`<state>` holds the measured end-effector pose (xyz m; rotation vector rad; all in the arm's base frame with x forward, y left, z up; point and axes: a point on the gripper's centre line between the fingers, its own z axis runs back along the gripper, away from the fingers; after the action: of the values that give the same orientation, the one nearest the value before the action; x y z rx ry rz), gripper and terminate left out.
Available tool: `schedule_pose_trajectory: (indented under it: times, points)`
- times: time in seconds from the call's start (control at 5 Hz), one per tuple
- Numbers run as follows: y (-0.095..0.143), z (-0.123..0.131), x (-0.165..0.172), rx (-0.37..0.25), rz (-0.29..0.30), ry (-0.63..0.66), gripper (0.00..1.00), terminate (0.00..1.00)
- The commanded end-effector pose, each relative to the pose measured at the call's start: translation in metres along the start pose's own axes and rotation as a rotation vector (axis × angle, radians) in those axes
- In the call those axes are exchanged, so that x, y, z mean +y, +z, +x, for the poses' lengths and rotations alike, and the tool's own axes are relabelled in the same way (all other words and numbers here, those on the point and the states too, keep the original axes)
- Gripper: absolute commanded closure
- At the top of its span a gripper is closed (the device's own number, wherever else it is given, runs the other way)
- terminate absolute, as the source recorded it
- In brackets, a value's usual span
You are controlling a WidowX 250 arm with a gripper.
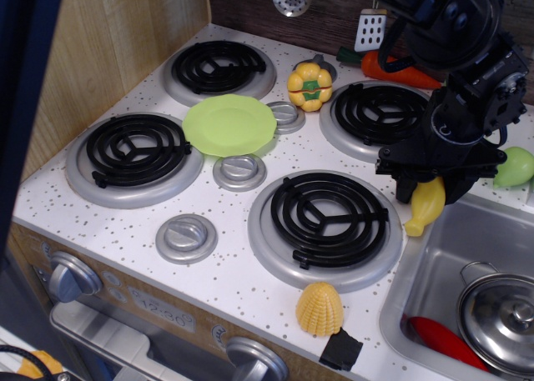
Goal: Put banana on plate
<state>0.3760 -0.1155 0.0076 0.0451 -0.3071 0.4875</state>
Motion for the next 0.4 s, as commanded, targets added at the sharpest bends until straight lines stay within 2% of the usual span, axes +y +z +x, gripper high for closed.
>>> schedule_pose_trajectory:
  times: [0.0, 0.2]
  points:
    - [0.043, 0.030, 0.029, -0.012, 0.051, -0.085, 1.00, 0.00]
    - [0.058, 0.043, 0.058, -0.032, 0.118, -0.170, 1.00, 0.00]
